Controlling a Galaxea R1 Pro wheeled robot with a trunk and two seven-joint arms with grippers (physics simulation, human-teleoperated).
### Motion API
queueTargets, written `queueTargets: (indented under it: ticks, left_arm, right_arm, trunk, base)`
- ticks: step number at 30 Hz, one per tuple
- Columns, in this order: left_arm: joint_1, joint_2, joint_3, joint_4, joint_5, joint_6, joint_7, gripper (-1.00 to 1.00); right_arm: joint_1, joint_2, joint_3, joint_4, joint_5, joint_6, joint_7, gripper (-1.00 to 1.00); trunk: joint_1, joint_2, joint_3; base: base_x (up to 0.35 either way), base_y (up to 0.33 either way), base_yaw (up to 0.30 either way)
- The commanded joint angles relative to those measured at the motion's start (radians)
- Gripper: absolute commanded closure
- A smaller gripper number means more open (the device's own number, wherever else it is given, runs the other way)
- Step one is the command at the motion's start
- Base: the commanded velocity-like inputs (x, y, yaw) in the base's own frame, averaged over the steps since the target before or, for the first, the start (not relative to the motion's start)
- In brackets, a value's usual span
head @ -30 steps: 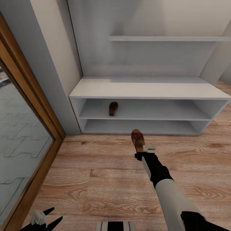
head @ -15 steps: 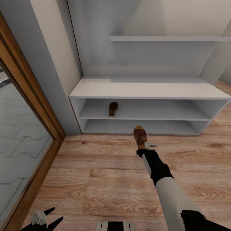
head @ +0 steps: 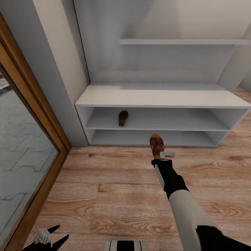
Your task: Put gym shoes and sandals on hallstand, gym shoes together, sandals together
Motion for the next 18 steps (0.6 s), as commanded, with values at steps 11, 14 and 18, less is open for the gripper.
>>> queueTargets:
  ticks: [11,14,18]
  left_arm:
    - [-0.006,-0.014,-0.001,-0.005,0.001,0.006,-0.019,-1.00]
    - [-0.009,-0.018,-0.001,-0.006,0.000,0.033,-0.029,-1.00]
    - [-0.010,-0.019,-0.001,-0.006,0.000,0.054,-0.033,-1.00]
  right_arm:
    - [-0.001,0.001,-0.004,-0.001,0.008,0.006,0.001,1.00]
    - [-0.001,0.001,-0.004,-0.001,0.008,0.006,0.001,1.00]
    - [-0.001,0.001,-0.004,-0.001,0.008,0.006,0.001,1.00]
  trunk:
    - [0.000,0.000,-0.013]
    - [0.000,0.000,-0.016]
    - [0.000,0.000,-0.019]
  base:
    - [0.236,0.000,0.115]
    - [0.190,0.000,0.139]
    - [0.066,0.000,0.085]
